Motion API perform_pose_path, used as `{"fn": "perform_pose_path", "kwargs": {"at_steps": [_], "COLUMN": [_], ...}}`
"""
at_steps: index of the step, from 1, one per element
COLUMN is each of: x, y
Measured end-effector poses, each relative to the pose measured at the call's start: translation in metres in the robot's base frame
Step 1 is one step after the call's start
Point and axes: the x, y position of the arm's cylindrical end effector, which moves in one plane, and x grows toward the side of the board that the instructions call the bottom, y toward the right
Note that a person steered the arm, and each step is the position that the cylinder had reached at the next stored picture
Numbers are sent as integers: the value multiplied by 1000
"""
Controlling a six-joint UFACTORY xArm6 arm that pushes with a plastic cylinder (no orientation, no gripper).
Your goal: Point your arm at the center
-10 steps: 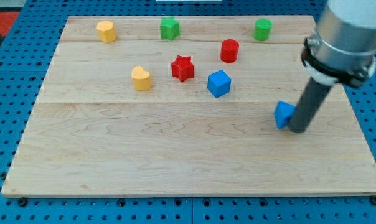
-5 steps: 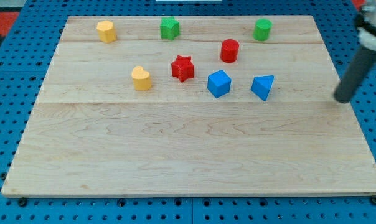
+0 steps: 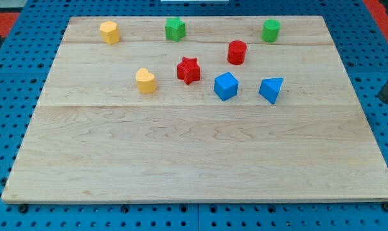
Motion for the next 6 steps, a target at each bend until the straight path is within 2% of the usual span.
{"fn": "perform_pose_path", "kwargs": {"at_steps": [3,4,5,6], "x": [-3,34,90,92], "y": [0,-50,-137,-251]}}
